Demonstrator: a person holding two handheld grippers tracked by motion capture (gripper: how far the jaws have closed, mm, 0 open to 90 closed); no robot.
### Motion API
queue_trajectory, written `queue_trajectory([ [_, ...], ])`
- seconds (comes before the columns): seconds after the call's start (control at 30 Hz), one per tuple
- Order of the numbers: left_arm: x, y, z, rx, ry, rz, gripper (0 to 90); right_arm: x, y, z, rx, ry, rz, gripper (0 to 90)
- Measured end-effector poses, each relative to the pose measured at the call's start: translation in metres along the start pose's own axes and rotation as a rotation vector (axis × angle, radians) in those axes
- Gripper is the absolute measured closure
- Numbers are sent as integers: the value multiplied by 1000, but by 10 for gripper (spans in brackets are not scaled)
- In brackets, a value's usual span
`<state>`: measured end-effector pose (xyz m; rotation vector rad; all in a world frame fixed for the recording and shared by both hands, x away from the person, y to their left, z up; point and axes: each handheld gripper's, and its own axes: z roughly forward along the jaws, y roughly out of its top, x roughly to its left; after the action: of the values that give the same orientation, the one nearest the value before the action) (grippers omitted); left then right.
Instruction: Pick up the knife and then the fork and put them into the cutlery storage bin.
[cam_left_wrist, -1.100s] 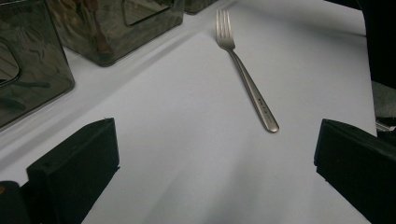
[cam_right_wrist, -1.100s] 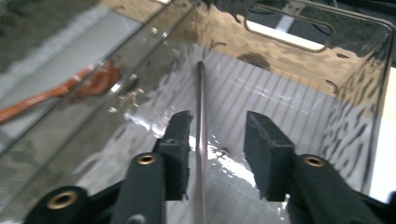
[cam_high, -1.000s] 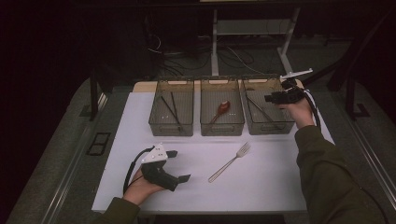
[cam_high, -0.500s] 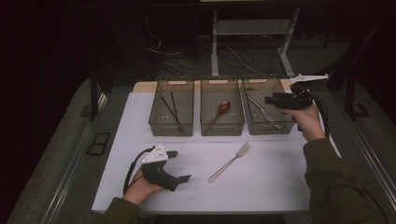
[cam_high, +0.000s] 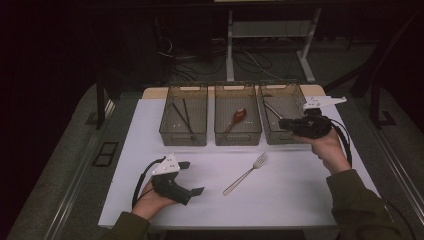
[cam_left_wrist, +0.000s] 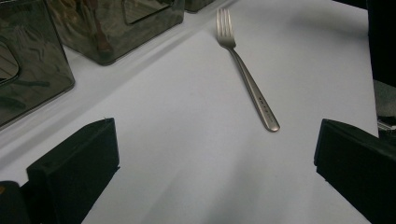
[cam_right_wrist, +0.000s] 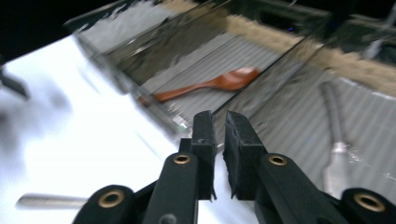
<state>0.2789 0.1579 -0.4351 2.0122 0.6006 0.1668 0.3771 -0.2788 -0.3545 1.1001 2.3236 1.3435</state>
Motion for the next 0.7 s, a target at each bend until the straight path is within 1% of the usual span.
queue_trajectory([
  [0.13,0,0,0,-3,1,-6,0,14,-8,2,31,32,-39,879],
  [0.17,1,0,0,-3,2,-6,0,17,-10,3,37,41,-39,886],
  [0.27,0,0,0,1,2,-5,0,25,-16,5,59,57,-56,888],
  [0.33,0,0,0,1,1,-3,0,29,-20,7,69,63,-57,887],
  [0.5,0,0,0,0,3,-3,0,37,-31,16,110,69,-72,887],
  [0.7,0,0,0,3,2,1,0,39,-38,35,169,57,-92,887],
])
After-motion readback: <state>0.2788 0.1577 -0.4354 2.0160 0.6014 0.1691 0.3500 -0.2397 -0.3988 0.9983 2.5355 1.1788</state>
